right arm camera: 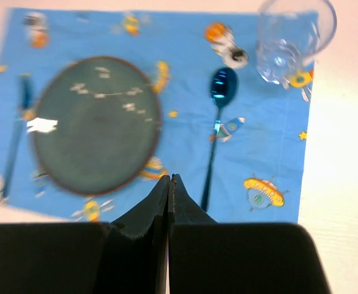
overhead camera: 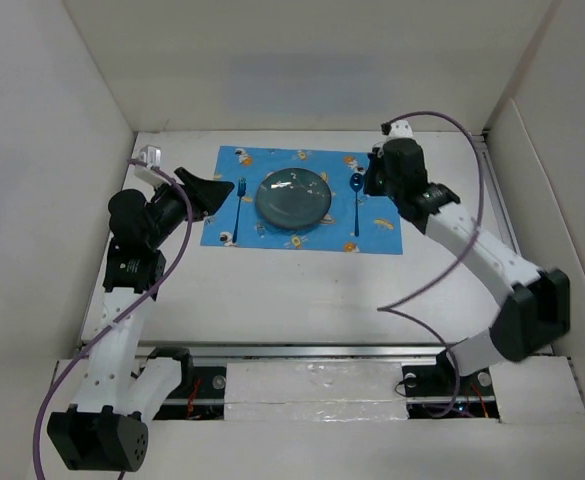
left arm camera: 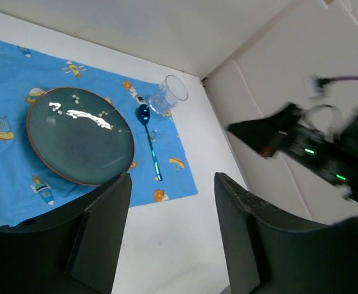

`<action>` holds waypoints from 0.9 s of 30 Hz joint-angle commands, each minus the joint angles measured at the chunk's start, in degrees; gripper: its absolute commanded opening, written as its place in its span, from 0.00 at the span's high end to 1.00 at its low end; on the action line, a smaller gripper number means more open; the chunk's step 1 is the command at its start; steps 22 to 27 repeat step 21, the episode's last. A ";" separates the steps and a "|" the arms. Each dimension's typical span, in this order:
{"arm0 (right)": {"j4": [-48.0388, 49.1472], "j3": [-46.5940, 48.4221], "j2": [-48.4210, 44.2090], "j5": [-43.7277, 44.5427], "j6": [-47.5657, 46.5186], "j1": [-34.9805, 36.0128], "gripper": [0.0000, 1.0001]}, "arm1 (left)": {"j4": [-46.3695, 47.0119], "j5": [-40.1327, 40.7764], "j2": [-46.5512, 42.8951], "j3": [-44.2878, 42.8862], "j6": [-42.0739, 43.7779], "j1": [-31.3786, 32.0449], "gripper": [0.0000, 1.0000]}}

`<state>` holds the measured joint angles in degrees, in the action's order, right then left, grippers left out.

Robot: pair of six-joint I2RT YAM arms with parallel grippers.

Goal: Set the dinner table for one person

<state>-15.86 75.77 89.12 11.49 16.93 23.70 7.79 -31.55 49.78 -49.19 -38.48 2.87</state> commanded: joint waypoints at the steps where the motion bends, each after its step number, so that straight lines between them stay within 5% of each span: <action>1: 6.70 -4.82 -16.01 5.82 -4.00 6.41 1.00 | 0.82 0.35 0.05 -1.08 2.00 -0.15 0.46; 5: 11.37 -11.51 -36.08 9.07 -6.11 12.84 0.95 | -0.06 1.49 -0.82 -1.70 3.23 -0.15 0.39; 9: 8.84 -11.79 -51.04 10.22 -8.05 14.09 0.40 | -2.60 4.12 -2.66 -6.33 4.64 -0.15 0.30; 12: 3.92 -9.85 -56.24 11.36 -8.66 14.09 0.24 | -4.28 6.06 -5.46 -8.11 5.43 -0.15 0.29; 27: -1.02 -13.98 -56.52 10.14 -6.38 14.09 0.17 | -0.14 6.24 -12.25 -1.96 1.30 -0.15 0.25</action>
